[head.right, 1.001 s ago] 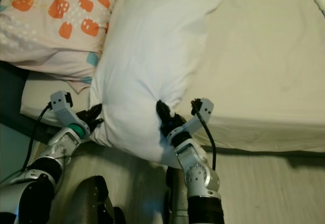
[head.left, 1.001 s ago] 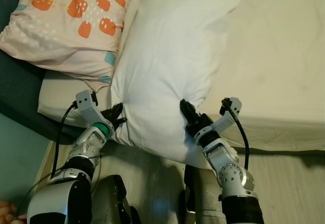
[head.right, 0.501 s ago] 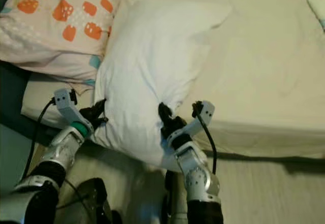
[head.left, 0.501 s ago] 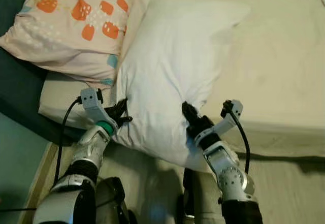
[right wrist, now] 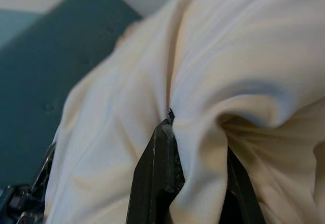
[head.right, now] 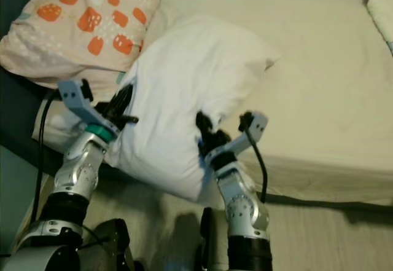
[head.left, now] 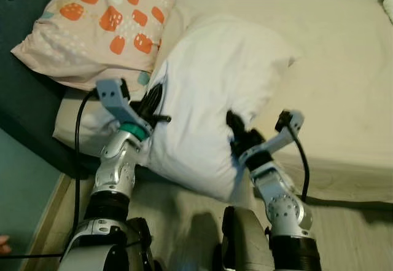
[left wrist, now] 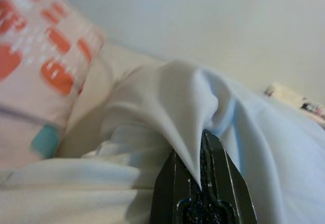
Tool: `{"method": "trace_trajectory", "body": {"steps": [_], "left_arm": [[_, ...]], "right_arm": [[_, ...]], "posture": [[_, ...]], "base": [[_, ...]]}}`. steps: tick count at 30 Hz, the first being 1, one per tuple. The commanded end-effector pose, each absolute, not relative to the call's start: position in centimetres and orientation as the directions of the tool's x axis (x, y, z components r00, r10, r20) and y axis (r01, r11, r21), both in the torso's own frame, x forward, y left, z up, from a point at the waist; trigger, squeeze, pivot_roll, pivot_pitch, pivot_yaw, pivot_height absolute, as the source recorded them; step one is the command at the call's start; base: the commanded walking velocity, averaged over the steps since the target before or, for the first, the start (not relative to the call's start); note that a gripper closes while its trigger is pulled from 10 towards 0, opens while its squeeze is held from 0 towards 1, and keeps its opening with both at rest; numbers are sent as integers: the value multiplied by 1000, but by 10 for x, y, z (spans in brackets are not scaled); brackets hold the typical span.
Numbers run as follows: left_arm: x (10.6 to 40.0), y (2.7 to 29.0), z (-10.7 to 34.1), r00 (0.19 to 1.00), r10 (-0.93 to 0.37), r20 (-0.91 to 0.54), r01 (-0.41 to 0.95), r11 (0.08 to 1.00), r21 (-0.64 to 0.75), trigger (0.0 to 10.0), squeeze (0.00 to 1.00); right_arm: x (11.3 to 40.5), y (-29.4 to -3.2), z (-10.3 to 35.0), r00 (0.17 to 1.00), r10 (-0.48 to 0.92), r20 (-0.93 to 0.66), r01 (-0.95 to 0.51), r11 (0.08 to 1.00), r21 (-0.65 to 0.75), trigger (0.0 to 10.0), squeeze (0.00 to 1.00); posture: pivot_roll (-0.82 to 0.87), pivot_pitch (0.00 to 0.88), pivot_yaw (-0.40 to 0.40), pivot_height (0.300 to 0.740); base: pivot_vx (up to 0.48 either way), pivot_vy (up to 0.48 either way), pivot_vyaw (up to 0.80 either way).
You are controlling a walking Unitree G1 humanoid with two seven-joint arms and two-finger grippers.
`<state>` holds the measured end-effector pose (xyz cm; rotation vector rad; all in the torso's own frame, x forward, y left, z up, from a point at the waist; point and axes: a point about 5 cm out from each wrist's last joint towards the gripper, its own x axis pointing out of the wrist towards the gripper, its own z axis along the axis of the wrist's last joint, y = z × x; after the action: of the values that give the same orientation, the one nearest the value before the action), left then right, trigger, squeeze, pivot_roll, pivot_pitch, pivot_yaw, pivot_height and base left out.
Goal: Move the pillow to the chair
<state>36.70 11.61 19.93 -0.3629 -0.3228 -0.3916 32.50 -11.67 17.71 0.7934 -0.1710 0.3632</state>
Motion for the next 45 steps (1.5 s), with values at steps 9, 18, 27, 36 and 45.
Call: {"method": "trace_trajectory", "body": {"steps": [9, 18, 27, 36, 45], "left_arm": [[358, 85, 219, 813, -410, 414, 523, 827, -206, 0, 0], [353, 78, 207, 844, -382, 378, 490, 835, -251, 0, 0], [346, 82, 205, 855, -357, 375, 469, 841, -269, 0, 0], [338, 81, 196, 870, -341, 357, 450, 844, -291, 0, 0], [337, 84, 189, 886, -334, 322, 417, 878, -237, 510, 0]], "right_arm": [[324, -108, 200, 904, 235, 356, -411, 707, 576, 0, 0], [320, -106, 180, 926, 241, 291, -367, 760, 537, 0, 0], [319, -103, 173, 933, 237, 270, -352, 753, 555, 0, 0], [317, -97, 161, 936, 260, 236, -349, 769, 535, 0, 0], [320, -99, 155, 960, 215, 182, -276, 842, 463, 4235, 0]], "posture": [[-62, 23, 85, 572], [-50, 11, 94, 572], [-25, 5, 79, 572], [-3, 0, 51, 572], [-10, 0, 60, 572]], "base": [[0, 0, 0], [0, 0, 0], [0, 0, 0], [0, 0, 0], [0, 0, 0]]}}
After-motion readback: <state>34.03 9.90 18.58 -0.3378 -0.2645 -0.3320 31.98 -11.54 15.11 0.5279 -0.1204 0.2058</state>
